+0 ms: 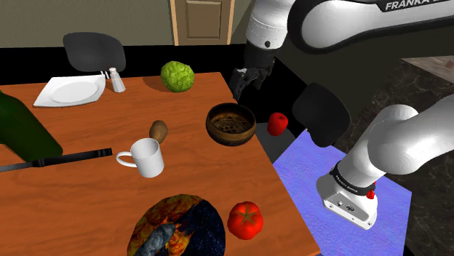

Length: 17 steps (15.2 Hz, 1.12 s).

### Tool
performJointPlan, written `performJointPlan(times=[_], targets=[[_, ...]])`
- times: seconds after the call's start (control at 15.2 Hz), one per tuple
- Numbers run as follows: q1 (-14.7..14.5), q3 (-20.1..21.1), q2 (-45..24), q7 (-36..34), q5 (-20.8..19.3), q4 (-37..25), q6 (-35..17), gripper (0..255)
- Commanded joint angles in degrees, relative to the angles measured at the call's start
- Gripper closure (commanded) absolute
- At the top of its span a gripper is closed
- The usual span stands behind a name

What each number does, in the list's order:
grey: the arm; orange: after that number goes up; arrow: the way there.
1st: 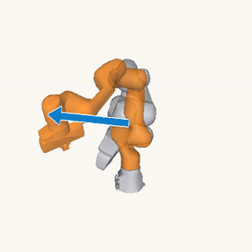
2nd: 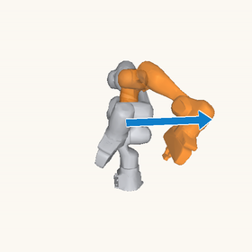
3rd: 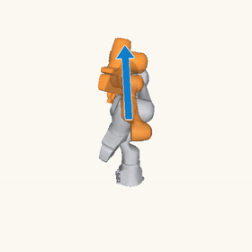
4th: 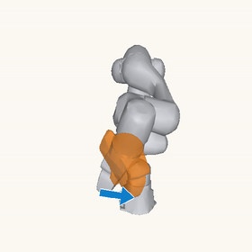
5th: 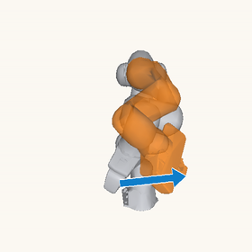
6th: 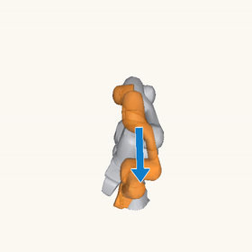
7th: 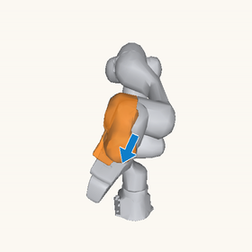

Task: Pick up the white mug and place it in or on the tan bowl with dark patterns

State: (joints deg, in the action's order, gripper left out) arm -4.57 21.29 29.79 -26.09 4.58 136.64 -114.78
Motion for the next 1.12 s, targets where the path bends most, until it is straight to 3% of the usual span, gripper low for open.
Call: performJointPlan(times=[0.0, 0.26, 0.53, 0.86, 1.06], targets=[[0.13, 2.8, -3.49, -3.92, -0.05, -1.73, -1.96, 0], [0.93, 7.9, -10.79, -11.43, -1.76, -5.19, -5.88, 0], [1.86, 12.74, -19.3, -19.98, -6.0, -9.97, -8.96, 0], [1.36, 16.94, -31.76, -32.13, -15.16, -17.96, -10.73, 0], [-1.11, 17.29, -39.71, -39.15, -21.44, -23.91, -10.4, 0]])
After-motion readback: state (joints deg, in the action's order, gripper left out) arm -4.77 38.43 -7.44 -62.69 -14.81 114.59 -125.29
